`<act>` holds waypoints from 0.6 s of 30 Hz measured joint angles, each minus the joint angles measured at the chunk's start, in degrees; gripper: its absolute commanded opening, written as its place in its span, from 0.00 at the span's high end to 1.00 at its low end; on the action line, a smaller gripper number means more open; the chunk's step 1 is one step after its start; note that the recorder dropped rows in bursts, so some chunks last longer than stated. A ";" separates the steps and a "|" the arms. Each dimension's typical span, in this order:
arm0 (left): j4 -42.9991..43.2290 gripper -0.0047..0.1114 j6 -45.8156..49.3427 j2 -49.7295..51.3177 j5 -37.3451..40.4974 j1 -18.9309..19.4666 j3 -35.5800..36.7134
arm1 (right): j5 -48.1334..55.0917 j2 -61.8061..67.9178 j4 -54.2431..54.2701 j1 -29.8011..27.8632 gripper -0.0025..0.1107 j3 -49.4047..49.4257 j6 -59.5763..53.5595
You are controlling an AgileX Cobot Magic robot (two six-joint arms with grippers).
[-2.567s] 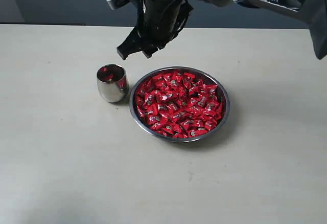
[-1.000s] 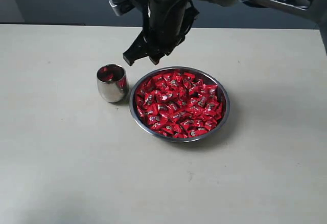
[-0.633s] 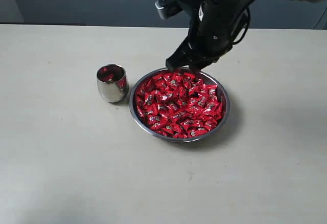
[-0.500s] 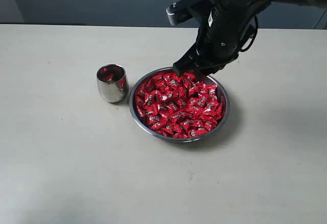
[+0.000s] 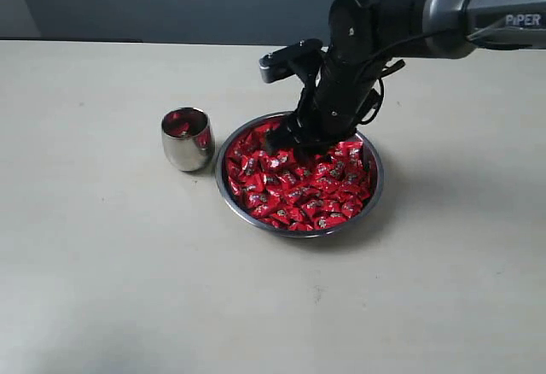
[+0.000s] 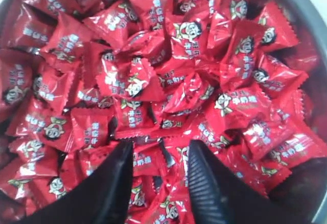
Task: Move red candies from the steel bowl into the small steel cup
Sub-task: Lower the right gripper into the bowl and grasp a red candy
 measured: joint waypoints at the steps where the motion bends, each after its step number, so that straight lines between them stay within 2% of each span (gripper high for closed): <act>1: 0.00 0.96 0.00 0.00 0.00 0.00 0.00 | 0.52 0.78 0.00 0.00 0.66 -0.64 -0.13; 8: 0.00 0.96 0.00 0.00 0.00 0.00 0.00 | 7.77 3.28 6.34 0.00 0.66 -3.14 -7.77; 18: 0.00 0.96 0.00 0.00 0.00 0.00 0.00 | 8.94 5.02 9.32 0.47 0.66 -3.23 -11.47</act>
